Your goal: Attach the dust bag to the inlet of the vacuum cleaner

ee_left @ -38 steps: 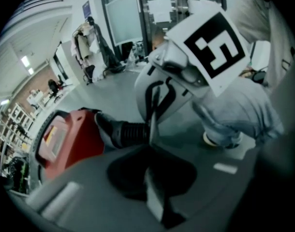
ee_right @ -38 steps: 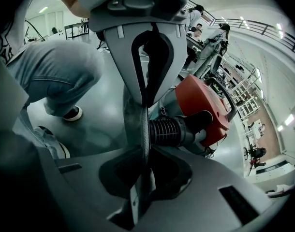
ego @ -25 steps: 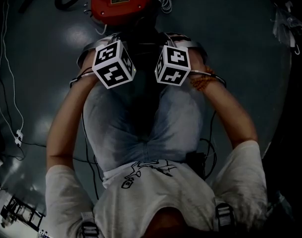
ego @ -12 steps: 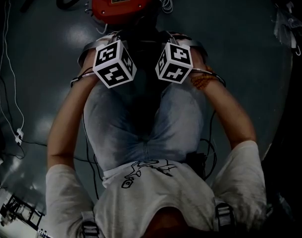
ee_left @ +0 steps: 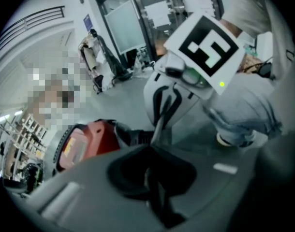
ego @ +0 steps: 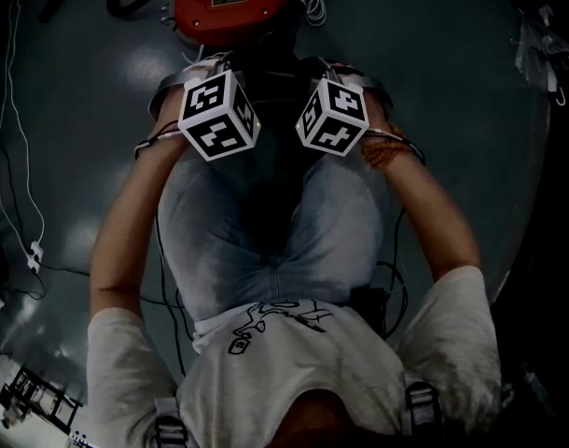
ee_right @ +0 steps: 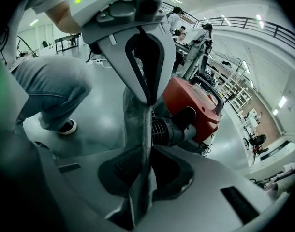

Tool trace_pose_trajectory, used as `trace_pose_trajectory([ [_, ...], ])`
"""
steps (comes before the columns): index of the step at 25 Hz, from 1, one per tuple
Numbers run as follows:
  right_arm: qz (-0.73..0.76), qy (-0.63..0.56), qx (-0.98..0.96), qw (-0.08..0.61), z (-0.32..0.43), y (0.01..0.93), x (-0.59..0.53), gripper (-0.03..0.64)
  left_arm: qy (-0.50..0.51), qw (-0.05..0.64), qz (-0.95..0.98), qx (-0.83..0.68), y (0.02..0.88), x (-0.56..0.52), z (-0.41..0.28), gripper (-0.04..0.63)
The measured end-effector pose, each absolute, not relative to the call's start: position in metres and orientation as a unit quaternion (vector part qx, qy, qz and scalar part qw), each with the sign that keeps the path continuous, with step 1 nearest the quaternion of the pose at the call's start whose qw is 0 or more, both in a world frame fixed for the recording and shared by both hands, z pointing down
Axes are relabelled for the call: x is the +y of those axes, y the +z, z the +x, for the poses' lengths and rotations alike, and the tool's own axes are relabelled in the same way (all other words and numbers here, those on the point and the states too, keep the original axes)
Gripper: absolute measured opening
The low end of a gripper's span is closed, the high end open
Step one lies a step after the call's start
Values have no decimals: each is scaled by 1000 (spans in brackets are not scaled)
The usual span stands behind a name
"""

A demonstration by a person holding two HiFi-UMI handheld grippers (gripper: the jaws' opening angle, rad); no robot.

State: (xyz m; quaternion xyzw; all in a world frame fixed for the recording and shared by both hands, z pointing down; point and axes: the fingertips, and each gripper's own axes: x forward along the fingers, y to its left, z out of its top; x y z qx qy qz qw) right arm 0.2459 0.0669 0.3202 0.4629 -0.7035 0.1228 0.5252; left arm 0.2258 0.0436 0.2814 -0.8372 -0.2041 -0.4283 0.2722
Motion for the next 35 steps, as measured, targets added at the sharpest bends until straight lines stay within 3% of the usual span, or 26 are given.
trace_pose_trajectory([
  [7,439,69,-692,569,244,307,54,57,-428,240,-850,-192,289,36,214,12],
  [16,467,109,-701,528,254,315,63,57,-410,262,-853,-187,278,40,232,12],
  [26,458,75,-698,545,253,309,61,58,-409,237,-864,-174,280,40,225,12],
  [31,476,81,-700,526,251,310,61,73,-397,215,-877,-165,279,40,222,67],
  [35,513,95,-701,487,257,298,70,148,-377,181,-898,-139,271,37,212,117],
])
